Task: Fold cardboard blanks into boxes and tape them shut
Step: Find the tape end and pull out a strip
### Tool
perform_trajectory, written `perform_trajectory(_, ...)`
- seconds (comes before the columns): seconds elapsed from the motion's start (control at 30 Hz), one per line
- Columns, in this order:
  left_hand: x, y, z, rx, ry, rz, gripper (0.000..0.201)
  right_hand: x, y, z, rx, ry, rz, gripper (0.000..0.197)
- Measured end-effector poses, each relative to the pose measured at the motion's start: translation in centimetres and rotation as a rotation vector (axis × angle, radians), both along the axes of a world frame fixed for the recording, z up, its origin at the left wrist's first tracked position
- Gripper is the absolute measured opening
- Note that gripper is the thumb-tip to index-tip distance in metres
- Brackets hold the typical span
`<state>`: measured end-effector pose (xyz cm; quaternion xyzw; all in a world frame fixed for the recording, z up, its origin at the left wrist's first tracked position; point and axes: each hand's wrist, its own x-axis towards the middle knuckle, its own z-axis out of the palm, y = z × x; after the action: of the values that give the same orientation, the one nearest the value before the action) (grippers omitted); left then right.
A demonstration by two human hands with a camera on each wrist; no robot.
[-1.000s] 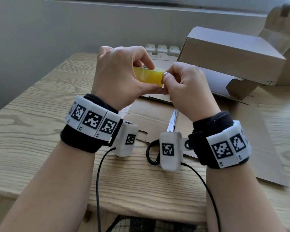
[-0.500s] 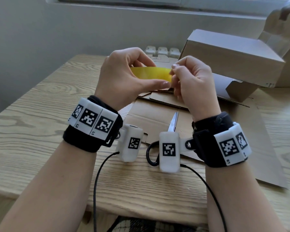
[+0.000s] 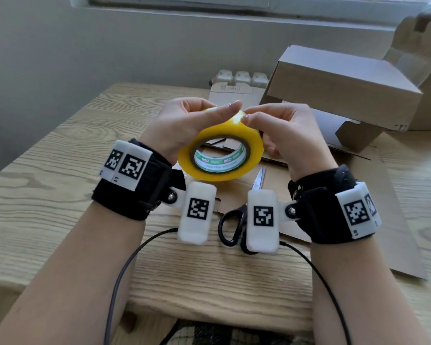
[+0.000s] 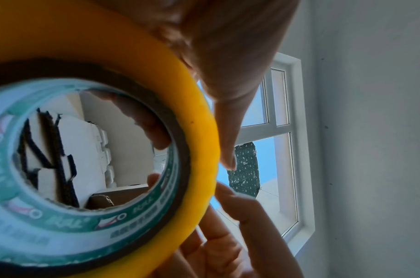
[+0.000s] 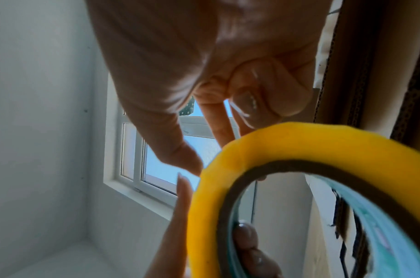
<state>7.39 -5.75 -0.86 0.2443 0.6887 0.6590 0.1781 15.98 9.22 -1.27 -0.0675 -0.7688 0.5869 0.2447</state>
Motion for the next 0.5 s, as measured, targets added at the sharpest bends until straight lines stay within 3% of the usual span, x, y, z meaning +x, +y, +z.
perform_trajectory(0.33, -1.5, 0.3, -0.8, 0.015, -0.085, -0.005, 0.041, 0.1, -0.2, -0.2, -0.169, -0.04, 0.095, 0.024)
perform_trajectory(0.5, -1.5, 0.3, -0.7, 0.02, -0.083, -0.025, 0.038, -0.1, -0.2, -0.3, -0.167, -0.059, 0.077, 0.022)
